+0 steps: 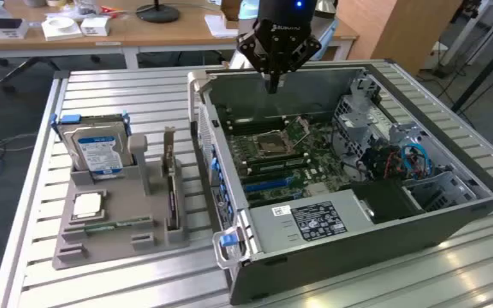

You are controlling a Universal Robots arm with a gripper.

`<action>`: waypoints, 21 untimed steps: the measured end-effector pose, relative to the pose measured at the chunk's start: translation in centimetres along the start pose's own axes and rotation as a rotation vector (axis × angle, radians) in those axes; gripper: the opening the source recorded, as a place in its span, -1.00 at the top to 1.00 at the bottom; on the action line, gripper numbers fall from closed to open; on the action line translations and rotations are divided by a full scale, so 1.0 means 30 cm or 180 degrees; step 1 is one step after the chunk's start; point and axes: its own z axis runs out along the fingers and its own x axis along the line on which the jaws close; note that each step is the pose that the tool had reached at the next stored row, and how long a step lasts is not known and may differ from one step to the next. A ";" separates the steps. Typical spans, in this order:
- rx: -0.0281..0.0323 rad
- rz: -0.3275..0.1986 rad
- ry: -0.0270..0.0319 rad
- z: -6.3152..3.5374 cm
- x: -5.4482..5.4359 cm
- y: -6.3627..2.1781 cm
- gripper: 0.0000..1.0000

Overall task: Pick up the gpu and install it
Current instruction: 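Reach for the gpu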

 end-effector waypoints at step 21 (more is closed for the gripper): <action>0.0000 0.0000 0.0000 -0.001 0.054 -0.004 0.80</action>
